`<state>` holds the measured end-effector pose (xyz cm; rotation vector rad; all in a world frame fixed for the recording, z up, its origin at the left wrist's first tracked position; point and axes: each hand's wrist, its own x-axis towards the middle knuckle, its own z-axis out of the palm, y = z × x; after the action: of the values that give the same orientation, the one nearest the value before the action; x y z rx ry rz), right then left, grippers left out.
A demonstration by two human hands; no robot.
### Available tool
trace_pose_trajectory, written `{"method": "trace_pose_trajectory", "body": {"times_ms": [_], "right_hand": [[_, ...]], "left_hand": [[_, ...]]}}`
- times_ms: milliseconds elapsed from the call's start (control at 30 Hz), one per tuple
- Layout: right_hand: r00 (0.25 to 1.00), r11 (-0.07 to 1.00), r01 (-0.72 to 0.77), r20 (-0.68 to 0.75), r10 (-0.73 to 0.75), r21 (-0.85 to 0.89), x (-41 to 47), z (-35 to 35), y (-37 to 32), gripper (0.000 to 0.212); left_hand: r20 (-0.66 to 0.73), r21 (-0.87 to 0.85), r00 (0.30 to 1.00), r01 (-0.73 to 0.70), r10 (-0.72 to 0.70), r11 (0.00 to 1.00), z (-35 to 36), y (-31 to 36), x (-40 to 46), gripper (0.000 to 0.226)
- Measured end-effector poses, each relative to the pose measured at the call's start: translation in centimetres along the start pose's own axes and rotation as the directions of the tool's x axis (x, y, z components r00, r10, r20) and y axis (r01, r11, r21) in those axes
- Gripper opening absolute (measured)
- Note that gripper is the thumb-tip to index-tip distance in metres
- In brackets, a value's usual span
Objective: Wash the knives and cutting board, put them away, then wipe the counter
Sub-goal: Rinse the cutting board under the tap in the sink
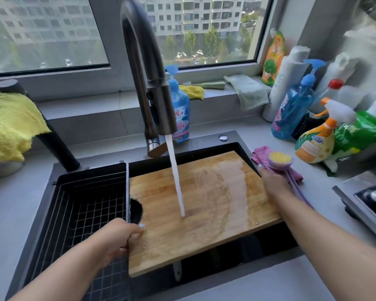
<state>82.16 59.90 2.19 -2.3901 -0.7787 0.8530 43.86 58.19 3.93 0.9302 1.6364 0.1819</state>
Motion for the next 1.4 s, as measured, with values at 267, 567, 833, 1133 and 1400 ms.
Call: {"method": "trace_pose_trajectory", "body": {"times_ms": [267,567,833,1133,1400], "right_hand": [[0.996,0.994,-0.077,0.049,0.074,0.076,-1.1,0.2,1.7,0.086],[0.966,0.971,-0.162,0.23,0.119,0.178,-1.8,3.2,3.8,0.089],[0.94,0.961,-0.15,0.335,0.065,0.234,-3.3,2.7,0.7,0.066],[0.979,0.998,-0.024,0.205,0.013,0.051,-3.1,0.8,-2.8,0.079],[0.995,0.981,0.057,0.074,-0.072,0.184,-4.1,0.4,-2.1,0.08]], "left_hand": [[-0.056,-0.051,0.995,-0.087,0.084,0.995,-0.3,1.7,-2.2,0.03],[-0.225,-0.204,0.955,-0.239,0.192,0.95,-2.5,4.6,-5.0,0.028],[-0.238,-0.334,0.97,-0.134,0.054,0.933,-3.3,1.9,-6.9,0.032],[-0.249,-0.439,0.967,-0.17,0.062,0.883,-2.8,-0.3,-7.2,0.033],[-0.24,-0.469,0.968,-0.181,0.072,0.864,-1.5,-2.0,-5.9,0.03]]}}
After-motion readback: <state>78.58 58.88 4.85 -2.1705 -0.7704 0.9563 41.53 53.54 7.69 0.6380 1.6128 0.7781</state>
